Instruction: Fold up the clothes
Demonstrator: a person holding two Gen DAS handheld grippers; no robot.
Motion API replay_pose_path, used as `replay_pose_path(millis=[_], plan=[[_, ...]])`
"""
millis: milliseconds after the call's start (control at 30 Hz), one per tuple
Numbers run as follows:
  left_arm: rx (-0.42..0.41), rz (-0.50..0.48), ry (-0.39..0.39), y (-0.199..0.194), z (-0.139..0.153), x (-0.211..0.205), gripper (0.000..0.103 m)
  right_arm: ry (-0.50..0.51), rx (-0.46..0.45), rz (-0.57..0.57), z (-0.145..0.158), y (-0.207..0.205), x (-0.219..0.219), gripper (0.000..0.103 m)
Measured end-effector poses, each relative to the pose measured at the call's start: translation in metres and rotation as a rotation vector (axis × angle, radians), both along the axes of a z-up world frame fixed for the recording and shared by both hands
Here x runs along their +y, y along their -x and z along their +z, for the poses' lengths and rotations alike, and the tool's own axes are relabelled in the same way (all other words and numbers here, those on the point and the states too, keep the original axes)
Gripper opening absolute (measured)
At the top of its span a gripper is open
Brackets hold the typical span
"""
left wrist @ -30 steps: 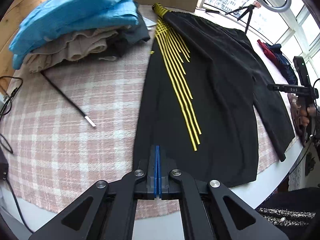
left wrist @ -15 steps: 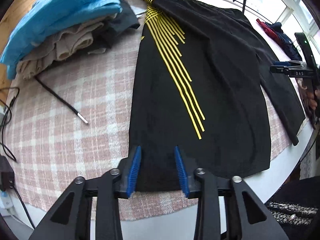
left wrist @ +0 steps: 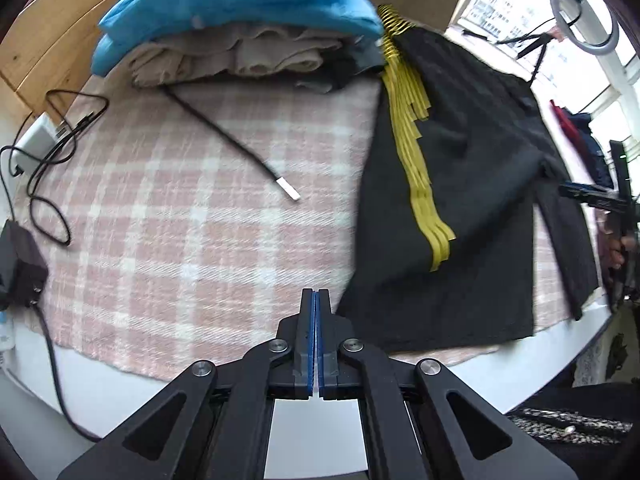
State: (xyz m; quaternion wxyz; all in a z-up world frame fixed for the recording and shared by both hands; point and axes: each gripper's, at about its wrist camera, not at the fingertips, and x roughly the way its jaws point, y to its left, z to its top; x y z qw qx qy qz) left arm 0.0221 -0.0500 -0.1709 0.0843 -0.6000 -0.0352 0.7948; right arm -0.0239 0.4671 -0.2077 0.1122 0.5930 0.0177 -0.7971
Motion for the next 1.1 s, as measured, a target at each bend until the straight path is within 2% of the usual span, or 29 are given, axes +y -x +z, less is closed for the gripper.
replay_pose_path(millis=[100, 133, 167, 233, 267, 367, 433, 600, 800, 833, 867, 900, 1067, 1100], plan=[[-0.003, 0.014, 0.011, 0.008, 0.007, 0.002, 0.0, 0.003, -0.018, -0.01, 0.001, -0.006, 0.005, 0.07], [0.014, -0.018, 0.009, 0.016, 0.011, 0.011, 0.006, 0.011, -0.025, -0.023, 0.002, -0.008, 0.008, 0.07], [0.031, -0.051, 0.006, 0.024, 0.015, 0.02, 0.02, 0.024, -0.028, -0.043, 0.004, -0.009, 0.012, 0.07], [0.065, -0.116, 0.002, 0.041, 0.024, 0.038, 0.037, 0.057, -0.02, -0.086, 0.013, -0.011, 0.021, 0.067], [0.082, -0.149, 0.0, 0.049, 0.028, 0.047, 0.037, 0.074, -0.004, -0.092, 0.021, -0.011, 0.022, 0.063], [0.081, -0.21, 0.033, 0.086, 0.019, 0.065, 0.035, 0.108, 0.08, -0.065, 0.059, 0.001, 0.016, 0.063], [0.05, -0.216, 0.017, 0.1, 0.006, 0.073, 0.034, 0.135, 0.123, -0.025, 0.082, 0.025, 0.011, 0.063], [0.019, -0.234, -0.034, 0.117, -0.012, 0.077, 0.034, 0.111, 0.224, 0.126, 0.107, 0.146, -0.05, 0.064], [0.032, -0.202, -0.071, 0.13, -0.016, 0.074, 0.032, 0.056, 0.188, 0.282, 0.054, 0.279, -0.153, 0.064], [0.03, -0.197, -0.085, 0.131, -0.017, 0.072, 0.022, 0.047, 0.18, 0.301, 0.043, 0.301, -0.174, 0.064], [0.024, -0.199, -0.105, 0.131, -0.019, 0.072, 0.008, 0.039, 0.173, 0.321, 0.031, 0.323, -0.195, 0.064], [0.019, -0.203, -0.129, 0.13, -0.019, 0.071, 0.003, 0.036, 0.163, 0.348, 0.023, 0.338, -0.21, 0.064], [0.031, -0.204, -0.179, 0.134, -0.029, 0.074, 0.001, 0.012, 0.124, 0.478, -0.001, 0.346, -0.242, 0.064], [0.032, -0.202, -0.187, 0.134, -0.029, 0.071, 0.001, -0.003, 0.137, 0.489, 0.0, 0.343, -0.243, 0.061]])
